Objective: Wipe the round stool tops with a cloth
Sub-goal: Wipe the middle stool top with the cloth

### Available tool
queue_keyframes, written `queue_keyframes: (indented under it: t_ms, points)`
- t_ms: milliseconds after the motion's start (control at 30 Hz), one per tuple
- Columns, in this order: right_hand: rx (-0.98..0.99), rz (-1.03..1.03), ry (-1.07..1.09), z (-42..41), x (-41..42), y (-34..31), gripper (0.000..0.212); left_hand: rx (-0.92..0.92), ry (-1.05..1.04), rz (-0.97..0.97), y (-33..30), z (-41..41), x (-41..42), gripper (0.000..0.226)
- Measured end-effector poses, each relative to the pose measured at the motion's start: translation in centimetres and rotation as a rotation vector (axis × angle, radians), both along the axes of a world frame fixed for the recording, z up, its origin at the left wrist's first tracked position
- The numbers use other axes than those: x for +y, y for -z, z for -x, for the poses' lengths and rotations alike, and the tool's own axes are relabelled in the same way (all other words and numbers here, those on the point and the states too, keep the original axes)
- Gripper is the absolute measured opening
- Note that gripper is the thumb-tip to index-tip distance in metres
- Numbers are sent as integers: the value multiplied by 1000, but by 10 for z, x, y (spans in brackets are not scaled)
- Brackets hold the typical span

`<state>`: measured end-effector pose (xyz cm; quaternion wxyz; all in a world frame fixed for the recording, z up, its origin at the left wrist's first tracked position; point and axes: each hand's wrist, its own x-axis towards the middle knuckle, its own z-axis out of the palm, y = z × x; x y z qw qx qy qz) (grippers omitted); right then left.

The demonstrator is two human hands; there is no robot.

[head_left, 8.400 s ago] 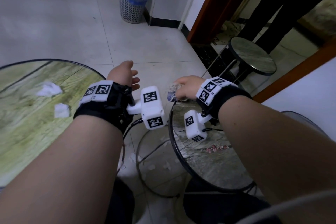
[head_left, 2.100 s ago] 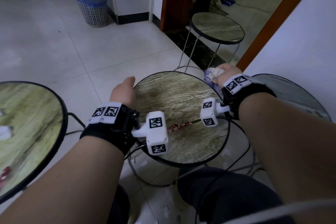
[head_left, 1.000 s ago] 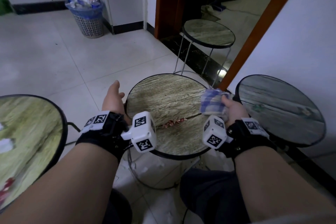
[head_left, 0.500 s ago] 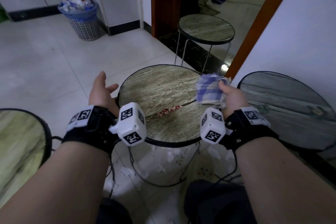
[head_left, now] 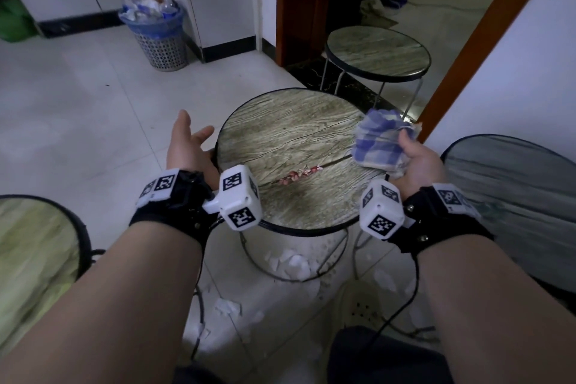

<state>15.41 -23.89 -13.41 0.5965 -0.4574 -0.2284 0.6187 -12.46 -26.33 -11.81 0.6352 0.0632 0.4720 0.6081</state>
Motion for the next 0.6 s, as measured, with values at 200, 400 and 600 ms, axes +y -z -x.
queue_keyframes:
  t_ms: [200, 400, 600]
  points:
    - [-128, -69, 2, -8, 12, 13, 62, -9, -11, -52, 11, -10, 15, 59]
    - [-229, -7, 64, -15, 24, 30, 122, 50, 73, -43, 21, -6, 28, 76]
    - [-116, 49, 84, -6, 8, 19, 39, 182, 133, -59, 16, -10, 17, 76]
